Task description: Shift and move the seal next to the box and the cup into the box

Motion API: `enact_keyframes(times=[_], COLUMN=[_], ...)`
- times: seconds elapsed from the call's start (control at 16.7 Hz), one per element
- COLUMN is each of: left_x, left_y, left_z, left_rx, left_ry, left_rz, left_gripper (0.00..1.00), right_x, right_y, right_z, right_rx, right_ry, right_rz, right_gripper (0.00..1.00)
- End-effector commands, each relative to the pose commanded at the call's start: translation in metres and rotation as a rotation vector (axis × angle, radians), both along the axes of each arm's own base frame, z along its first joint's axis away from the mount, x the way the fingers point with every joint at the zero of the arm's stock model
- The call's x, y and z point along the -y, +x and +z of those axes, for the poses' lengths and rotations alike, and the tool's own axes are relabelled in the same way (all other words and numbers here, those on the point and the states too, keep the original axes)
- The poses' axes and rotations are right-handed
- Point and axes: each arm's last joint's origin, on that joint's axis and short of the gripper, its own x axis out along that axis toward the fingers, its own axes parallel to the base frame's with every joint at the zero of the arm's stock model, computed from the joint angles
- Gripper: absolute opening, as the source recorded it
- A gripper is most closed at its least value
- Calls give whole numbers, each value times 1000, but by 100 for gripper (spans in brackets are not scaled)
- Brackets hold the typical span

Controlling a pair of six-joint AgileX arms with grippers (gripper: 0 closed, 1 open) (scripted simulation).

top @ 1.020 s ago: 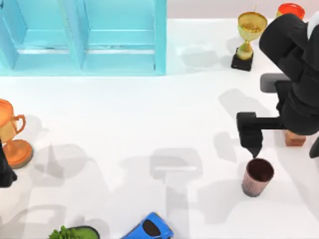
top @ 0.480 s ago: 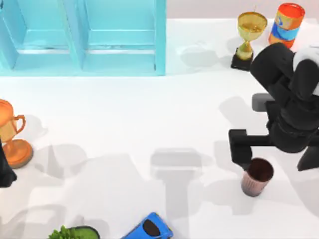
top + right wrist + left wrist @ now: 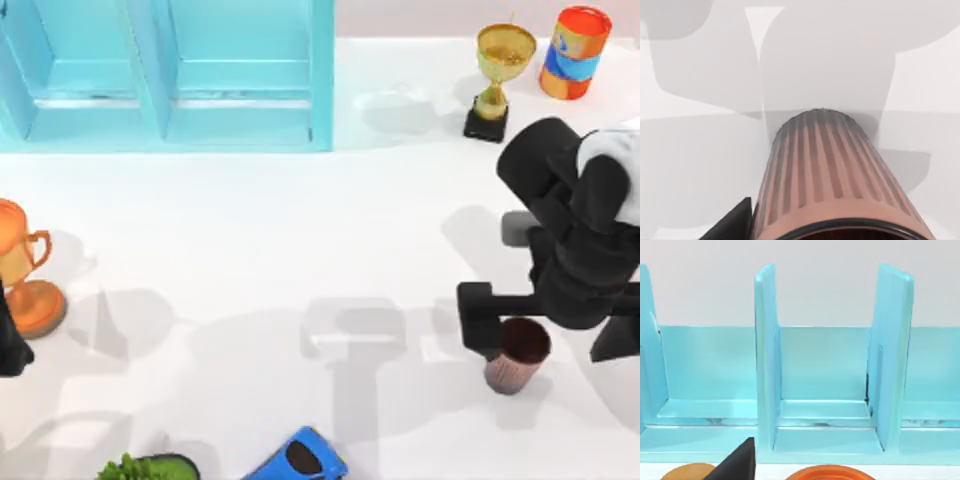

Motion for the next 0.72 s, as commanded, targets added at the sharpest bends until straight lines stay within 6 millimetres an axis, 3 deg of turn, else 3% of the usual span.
enact_keyframes(times=[0.72], left_x=[0], left_y=[0], left_z=[0], left_rx=[0], left_ry=[0], left_rz=[0], left_gripper=[100], right_x=[0], right_y=[0], right_z=[0], right_rx=[0], right_ry=[0], right_rz=[0], right_gripper=[10])
